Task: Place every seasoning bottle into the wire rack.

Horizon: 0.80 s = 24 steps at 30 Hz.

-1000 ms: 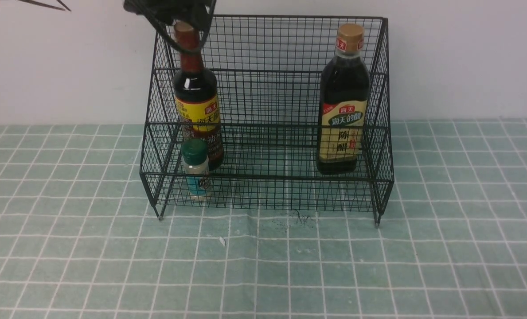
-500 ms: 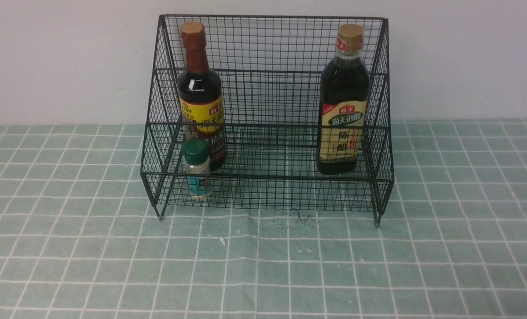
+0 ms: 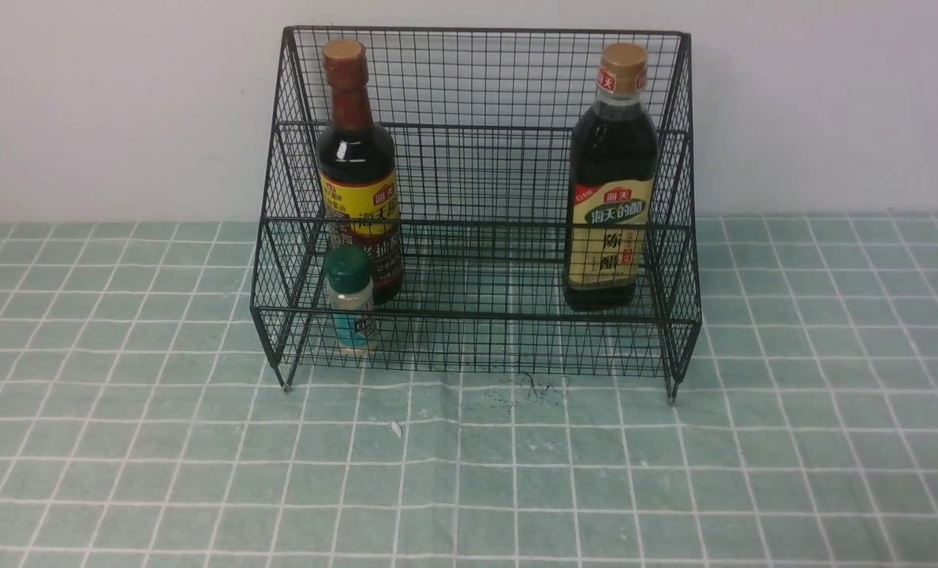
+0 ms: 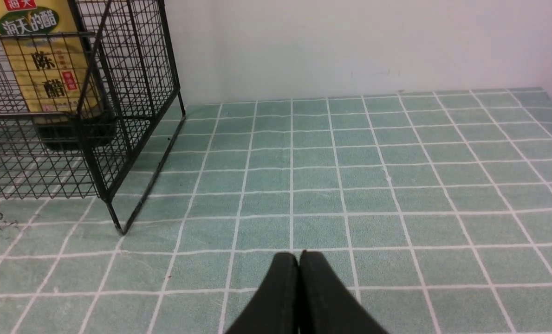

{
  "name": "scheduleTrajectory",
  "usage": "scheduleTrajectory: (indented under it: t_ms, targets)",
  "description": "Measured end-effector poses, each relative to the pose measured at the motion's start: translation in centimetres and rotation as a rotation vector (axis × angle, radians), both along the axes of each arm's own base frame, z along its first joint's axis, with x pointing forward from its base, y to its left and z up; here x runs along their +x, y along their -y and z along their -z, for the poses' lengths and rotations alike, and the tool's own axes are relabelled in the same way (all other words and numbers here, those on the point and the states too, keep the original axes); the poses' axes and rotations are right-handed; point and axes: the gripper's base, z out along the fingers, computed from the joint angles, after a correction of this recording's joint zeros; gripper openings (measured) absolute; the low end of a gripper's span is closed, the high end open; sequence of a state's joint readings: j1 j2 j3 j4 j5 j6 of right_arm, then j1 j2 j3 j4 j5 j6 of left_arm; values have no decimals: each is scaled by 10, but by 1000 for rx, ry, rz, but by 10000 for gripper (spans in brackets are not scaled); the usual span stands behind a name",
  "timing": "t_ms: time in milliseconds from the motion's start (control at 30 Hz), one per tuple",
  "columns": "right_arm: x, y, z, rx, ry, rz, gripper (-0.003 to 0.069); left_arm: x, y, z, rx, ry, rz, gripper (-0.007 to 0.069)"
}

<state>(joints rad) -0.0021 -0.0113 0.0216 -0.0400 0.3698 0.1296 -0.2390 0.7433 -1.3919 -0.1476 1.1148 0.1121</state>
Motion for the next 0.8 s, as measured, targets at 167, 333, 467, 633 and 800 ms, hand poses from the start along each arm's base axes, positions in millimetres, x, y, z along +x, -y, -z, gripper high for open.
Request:
scheduleTrajectory:
  t_ms: [167,333,467,633,800]
  targets:
    - [0,0,0,0,0,0,-15,-27,-7,40,7,-23,-3,-6]
    - [0,0,0,0,0,0,-15,-53,-16,65,15,29,-22,-6]
    - [0,0,0,0,0,0,-15,-57,-20,68,8,125,-51,-6]
    - [0,0,0,0,0,0,-15,-45,-20,80,19,188,-83,-6]
    - [0,0,0,0,0,0,-15,-34,-20,121,22,235,-138,-6]
